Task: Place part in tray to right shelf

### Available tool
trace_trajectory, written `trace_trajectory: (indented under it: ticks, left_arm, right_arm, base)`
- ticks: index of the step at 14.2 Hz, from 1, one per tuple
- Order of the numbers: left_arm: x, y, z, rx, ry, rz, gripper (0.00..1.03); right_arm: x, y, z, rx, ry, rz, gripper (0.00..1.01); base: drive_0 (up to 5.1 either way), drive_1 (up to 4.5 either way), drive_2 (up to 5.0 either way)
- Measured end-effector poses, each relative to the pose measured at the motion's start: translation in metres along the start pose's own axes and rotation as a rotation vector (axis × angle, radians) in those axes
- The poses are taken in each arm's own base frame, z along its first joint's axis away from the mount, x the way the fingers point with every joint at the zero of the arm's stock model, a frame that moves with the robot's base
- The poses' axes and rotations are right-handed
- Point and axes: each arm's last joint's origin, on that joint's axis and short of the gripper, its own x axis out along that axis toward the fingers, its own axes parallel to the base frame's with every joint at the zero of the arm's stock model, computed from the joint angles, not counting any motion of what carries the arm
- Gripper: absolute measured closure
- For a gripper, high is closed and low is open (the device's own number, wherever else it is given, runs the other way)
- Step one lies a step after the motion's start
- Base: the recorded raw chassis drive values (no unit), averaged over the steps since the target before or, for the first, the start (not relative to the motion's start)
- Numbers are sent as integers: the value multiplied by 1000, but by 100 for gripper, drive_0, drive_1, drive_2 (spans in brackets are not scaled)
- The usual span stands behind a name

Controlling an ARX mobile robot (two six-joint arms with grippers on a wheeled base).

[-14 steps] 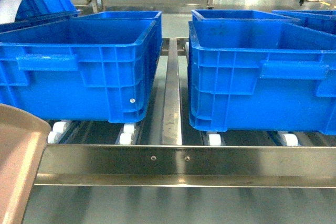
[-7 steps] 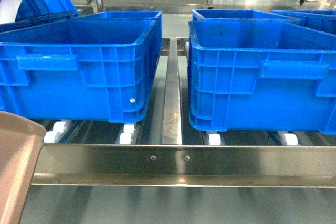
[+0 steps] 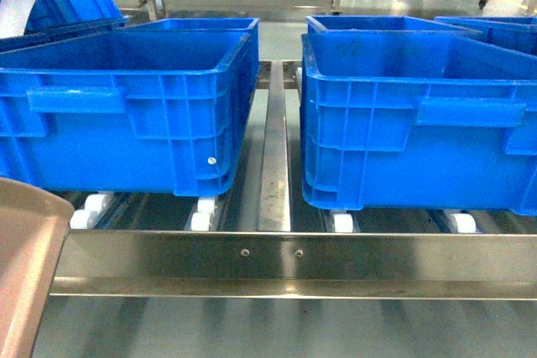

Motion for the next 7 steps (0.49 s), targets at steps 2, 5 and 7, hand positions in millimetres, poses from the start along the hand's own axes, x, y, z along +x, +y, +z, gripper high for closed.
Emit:
trace_trajectory:
  ticks: [2,5,7]
  left_arm:
    - [0,0,0,0,0,0,89]
    - [0,0,0,0,0,0,89]
    - [0,0,0,0,0,0,89]
  right_arm:
    - [0,0,0,0,0,0,23]
    - [0,0,0,0,0,0,4]
    - [0,0,0,0,0,0,3]
  base:
    - [0,0,0]
    - [0,0,0]
    - [0,0,0]
